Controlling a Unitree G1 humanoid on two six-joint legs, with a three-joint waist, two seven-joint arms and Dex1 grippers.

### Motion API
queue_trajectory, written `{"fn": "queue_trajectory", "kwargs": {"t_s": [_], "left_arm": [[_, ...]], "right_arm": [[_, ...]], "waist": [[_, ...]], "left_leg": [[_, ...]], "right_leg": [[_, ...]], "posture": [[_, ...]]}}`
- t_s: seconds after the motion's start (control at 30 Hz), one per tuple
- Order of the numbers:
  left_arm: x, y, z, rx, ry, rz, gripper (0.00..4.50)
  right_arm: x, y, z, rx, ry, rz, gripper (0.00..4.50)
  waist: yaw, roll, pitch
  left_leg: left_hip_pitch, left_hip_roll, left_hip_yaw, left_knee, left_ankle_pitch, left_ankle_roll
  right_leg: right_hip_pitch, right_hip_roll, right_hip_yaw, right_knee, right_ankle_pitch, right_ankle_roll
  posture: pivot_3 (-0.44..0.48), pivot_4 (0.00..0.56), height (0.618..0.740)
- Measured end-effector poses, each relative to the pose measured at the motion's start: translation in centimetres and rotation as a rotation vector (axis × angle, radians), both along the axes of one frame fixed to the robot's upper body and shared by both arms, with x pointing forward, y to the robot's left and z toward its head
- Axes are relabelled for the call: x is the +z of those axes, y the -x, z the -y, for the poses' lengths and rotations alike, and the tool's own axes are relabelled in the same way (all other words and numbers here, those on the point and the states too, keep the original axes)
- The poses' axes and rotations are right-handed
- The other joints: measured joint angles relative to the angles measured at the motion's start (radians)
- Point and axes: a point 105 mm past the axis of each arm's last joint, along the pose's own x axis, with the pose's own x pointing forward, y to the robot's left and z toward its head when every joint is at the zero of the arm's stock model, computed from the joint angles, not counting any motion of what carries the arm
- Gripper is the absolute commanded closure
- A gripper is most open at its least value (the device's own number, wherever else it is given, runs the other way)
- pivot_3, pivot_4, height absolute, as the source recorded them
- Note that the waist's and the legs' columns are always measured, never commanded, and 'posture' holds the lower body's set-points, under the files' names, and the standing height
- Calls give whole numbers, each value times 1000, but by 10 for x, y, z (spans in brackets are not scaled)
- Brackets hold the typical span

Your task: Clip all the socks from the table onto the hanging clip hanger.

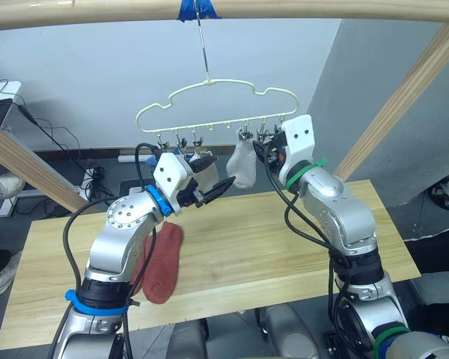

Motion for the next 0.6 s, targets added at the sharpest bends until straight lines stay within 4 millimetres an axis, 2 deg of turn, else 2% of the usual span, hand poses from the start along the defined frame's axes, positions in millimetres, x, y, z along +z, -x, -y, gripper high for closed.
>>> {"fn": "queue_trajectory", "kwargs": {"t_s": [0.47,0.6], "left_arm": [[-2,0,3,-7,-9,-4,1137],[-3,1,5,-14,-12,-4,1137]], "right_arm": [[4,-1,-11,46,-1,33,2266],[-1,-2,-14,59,10,24,2266]], "waist": [[0,0,0],[0,0,0]], "left_leg": [[0,0,0,0,0,0],[0,0,0,0,0,0]], "right_leg": [[0,0,0,0,0,0],[0,0,0,1,0,0]], "posture": [[-185,213,740],[-185,213,740]]}}
